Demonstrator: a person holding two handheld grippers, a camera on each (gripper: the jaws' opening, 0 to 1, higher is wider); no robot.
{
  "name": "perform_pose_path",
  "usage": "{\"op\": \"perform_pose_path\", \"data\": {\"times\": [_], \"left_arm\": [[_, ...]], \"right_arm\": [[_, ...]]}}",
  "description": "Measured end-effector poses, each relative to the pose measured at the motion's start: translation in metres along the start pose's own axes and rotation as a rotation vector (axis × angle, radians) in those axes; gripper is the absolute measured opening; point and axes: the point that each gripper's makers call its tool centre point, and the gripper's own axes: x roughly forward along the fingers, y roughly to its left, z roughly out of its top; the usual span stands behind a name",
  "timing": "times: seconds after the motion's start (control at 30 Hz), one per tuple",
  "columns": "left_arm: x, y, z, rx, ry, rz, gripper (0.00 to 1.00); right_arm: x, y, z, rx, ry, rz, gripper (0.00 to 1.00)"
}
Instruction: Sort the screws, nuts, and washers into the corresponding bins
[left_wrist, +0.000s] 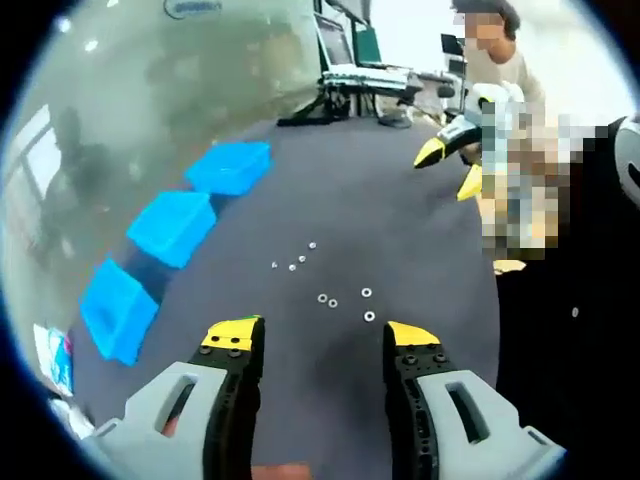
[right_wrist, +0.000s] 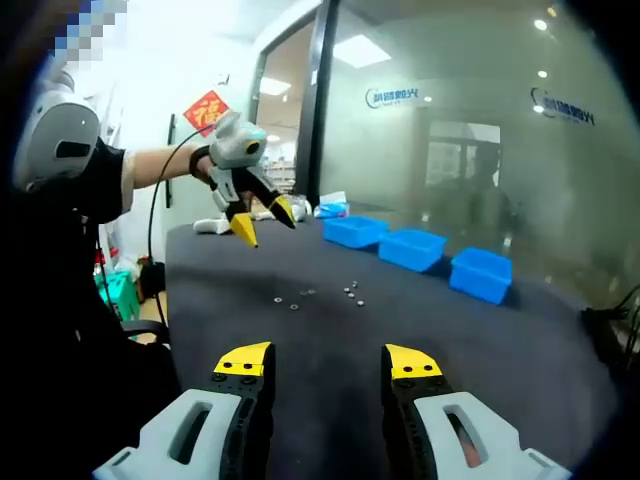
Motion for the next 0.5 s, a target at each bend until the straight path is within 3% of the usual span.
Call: {"op": "perform_pose_path", "data": {"times": [0.3, 0.5], "left_arm": [[0.0053, -0.0059, -0.0006, 0.035, 0.060, -0.032, 0.45], [0.0066, -0.0075, 0.0043, 0.035, 0.065, -0.034, 0.45]], "right_arm": [[0.0002, 0.0003, 0.0022, -0.005, 0.000, 0.001, 0.39], [0.0001, -0.0001, 0.0010, -0.003, 0.001, 0.002, 0.39]]}}
